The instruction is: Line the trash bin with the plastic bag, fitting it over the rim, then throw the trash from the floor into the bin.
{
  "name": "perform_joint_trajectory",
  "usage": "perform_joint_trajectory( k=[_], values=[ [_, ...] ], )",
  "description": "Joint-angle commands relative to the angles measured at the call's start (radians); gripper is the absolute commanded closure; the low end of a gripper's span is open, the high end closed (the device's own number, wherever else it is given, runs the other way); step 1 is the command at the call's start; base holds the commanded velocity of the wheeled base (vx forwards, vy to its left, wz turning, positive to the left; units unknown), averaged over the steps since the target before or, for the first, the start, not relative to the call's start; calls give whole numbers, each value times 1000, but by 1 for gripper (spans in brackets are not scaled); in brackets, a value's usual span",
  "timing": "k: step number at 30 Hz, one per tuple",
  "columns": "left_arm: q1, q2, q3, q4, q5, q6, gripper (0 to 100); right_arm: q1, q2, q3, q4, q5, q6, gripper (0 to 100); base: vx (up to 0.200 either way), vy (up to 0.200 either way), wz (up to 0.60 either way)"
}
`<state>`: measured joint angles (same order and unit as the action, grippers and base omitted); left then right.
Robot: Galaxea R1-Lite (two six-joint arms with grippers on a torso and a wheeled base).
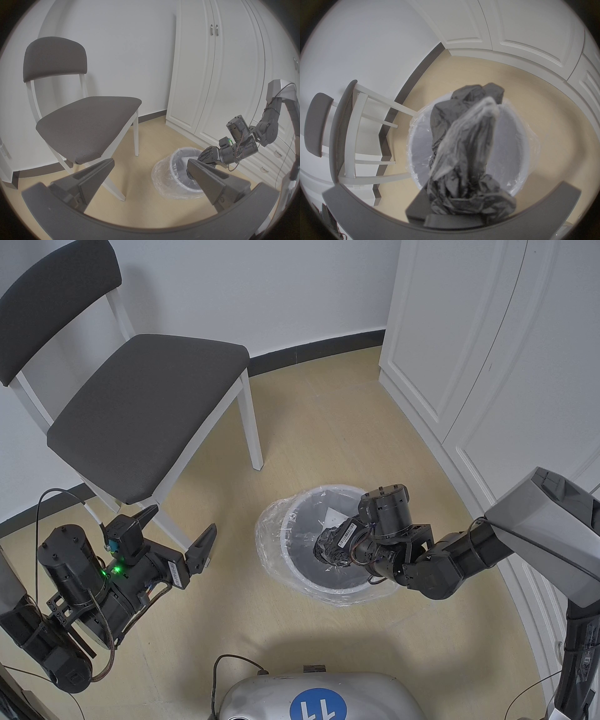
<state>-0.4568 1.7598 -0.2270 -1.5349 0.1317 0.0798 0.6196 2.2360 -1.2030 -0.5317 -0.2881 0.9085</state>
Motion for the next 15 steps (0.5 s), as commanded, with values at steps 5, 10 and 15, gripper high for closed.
perform_joint_trajectory(
  k=[5,10,15],
  values=[
    [1,-2,0,-1,-1,2,0,-1,-4,-3,-4,0,3,0,0,0,0],
    [1,0,0,-1,-1,2,0,-1,-4,-4,-4,1,3,0,0,0,0],
    [1,0,0,-1,-1,2,0,-1,1,3,-59,-3,3,0,0,0,0]
  ],
)
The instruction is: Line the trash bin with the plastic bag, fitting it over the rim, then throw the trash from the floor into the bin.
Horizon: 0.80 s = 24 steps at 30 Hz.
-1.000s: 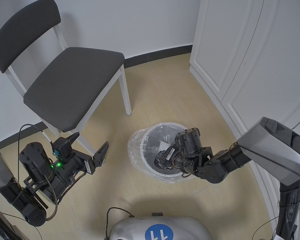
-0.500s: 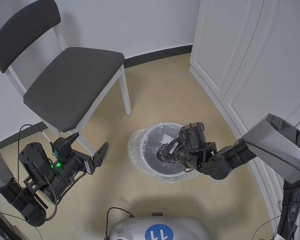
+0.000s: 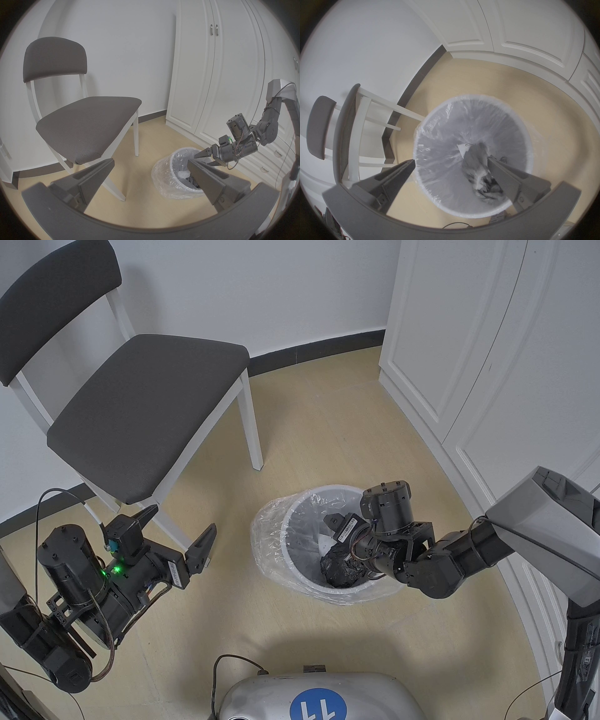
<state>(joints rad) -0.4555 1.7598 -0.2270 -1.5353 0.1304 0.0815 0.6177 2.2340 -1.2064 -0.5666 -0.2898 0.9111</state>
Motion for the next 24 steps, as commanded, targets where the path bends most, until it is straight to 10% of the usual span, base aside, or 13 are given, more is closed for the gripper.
perform_joint_trajectory(
  k=[1,14,16,19,24],
  values=[
    [0,0,0,0,0,0,0,1,4,7,-26,-2,0,0,0,0,0],
    [0,4,2,0,1,0,0,4,-83,97,-42,-37,-132,0,0,0,0],
    [-2,6,2,0,1,0,0,-6,-171,274,-61,-92,-446,0,0,0,0],
    [-2,7,3,0,0,0,0,-29,-246,426,-148,-154,-653,0,0,0,0],
    [-2,6,5,0,1,0,0,-161,-323,740,-427,-51,-1003,0,0,0,0]
  ],
)
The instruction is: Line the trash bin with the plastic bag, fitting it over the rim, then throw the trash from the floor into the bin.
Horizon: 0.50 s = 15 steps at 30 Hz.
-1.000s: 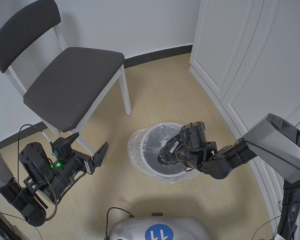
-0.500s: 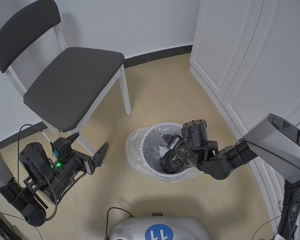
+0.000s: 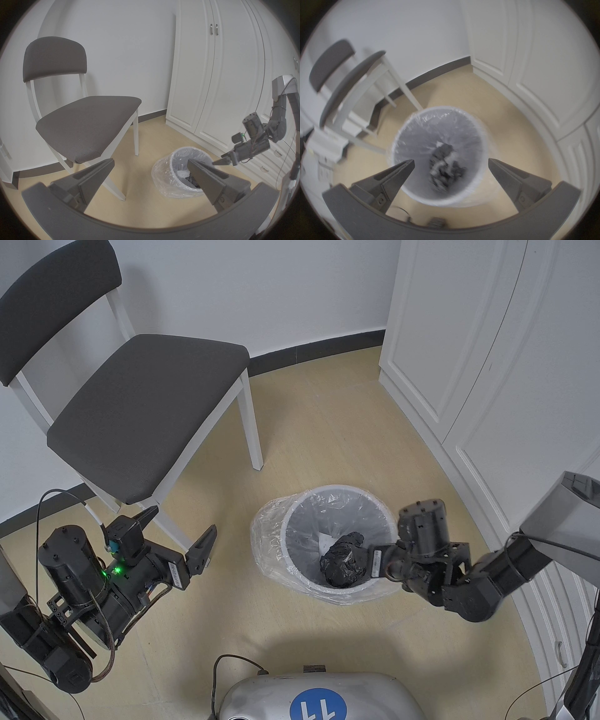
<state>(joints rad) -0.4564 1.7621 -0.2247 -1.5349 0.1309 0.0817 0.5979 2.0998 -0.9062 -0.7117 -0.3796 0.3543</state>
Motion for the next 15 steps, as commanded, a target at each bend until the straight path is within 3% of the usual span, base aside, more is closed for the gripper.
perform_joint_trajectory(
  k=[1,4,6,11,15],
  values=[
    [-1,5,5,-1,1,0,0,-178,-188,486,-336,107,-517,0,0,0,0],
    [-2,5,10,-1,1,0,0,-291,-156,601,-538,321,-692,0,0,0,0],
    [-2,7,10,-1,1,0,0,-342,-113,636,-643,404,-724,0,0,0,0],
    [-2,8,11,-1,1,-2,0,-454,14,648,-749,565,-758,0,0,0,0],
    [-2,11,11,-1,1,-2,0,-487,135,593,-793,627,-753,0,0,0,0]
  ],
)
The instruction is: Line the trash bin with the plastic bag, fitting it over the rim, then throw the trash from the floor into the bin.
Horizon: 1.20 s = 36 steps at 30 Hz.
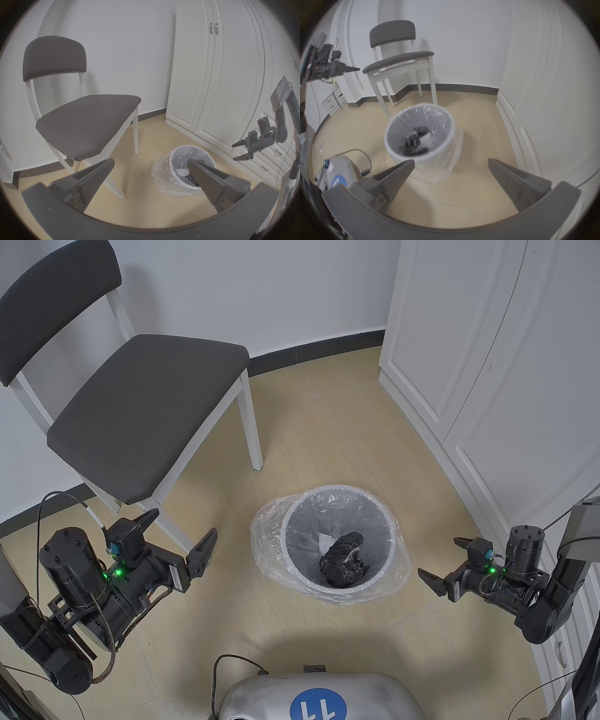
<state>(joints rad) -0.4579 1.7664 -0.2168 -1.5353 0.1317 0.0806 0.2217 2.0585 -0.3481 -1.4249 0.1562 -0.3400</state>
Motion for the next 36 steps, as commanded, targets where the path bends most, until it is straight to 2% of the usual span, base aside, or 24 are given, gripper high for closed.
perform_joint_trajectory(
  k=[1,3,6,12,15,29,36],
  values=[
    [-1,7,2,-2,0,-1,0,-113,201,26,-94,91,-56,0,0,0,0],
    [-1,7,2,0,0,-1,0,-111,244,8,-120,91,-45,0,0,0,0],
    [-1,8,2,0,0,-1,0,-87,365,-55,-146,85,22,0,0,0,0],
    [1,12,2,-2,0,-2,0,-41,385,-109,-146,62,104,0,0,0,0],
    [1,10,2,-2,0,-2,0,-41,396,-147,-146,23,116,0,0,0,0],
    [-2,8,11,-2,0,-2,0,-42,345,-223,-146,-17,282,0,0,0,0],
    [-4,10,13,-2,0,-2,0,-13,428,-256,-146,-44,306,0,0,0,0]
  ],
)
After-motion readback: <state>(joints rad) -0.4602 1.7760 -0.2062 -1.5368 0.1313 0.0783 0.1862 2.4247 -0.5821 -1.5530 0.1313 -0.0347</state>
